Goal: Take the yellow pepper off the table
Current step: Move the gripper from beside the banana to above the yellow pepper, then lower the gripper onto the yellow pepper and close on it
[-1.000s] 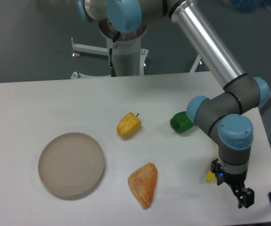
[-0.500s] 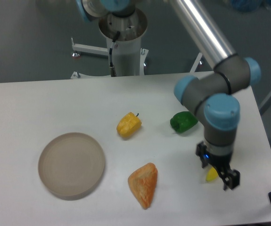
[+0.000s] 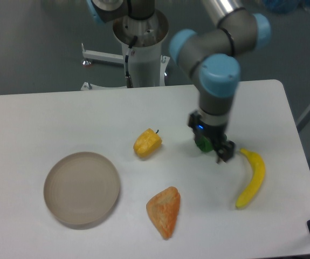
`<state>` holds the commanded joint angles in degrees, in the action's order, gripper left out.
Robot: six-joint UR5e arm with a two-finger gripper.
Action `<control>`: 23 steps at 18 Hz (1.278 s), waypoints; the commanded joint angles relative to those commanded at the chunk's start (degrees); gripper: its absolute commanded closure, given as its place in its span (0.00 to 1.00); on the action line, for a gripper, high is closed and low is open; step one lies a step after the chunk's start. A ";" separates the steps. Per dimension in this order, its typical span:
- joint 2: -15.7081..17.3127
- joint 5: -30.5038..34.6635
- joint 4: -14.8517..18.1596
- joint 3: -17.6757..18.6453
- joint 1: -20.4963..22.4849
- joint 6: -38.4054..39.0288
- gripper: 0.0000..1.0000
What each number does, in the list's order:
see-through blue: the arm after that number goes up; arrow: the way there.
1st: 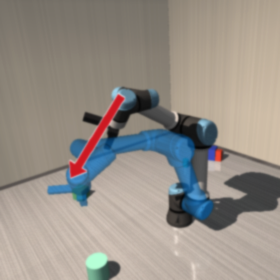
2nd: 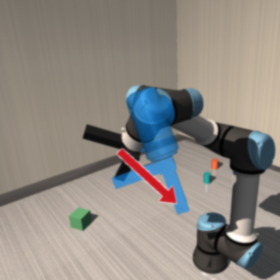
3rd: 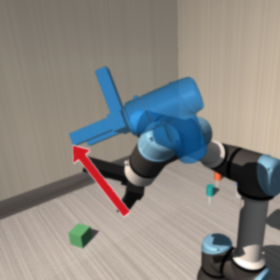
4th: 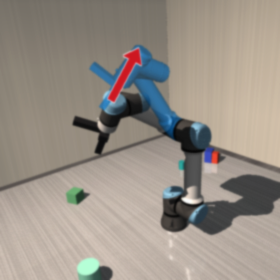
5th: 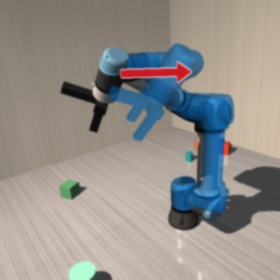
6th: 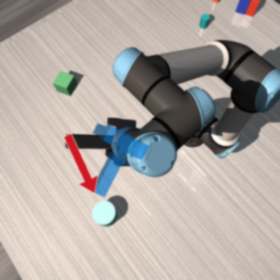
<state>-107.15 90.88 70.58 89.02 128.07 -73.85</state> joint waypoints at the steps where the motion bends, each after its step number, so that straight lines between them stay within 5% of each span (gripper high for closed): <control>1: 1.05 -0.17 -0.26 1.93 -1.14 1.93 0.00; 5: 1.59 0.26 -1.31 5.11 -5.19 6.69 0.00; 12: 0.89 0.35 -8.08 9.68 -7.04 9.77 0.00; 23: -0.34 3.43 -8.61 10.74 -7.74 10.56 0.00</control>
<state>-107.49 94.31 61.96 99.75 120.32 -63.28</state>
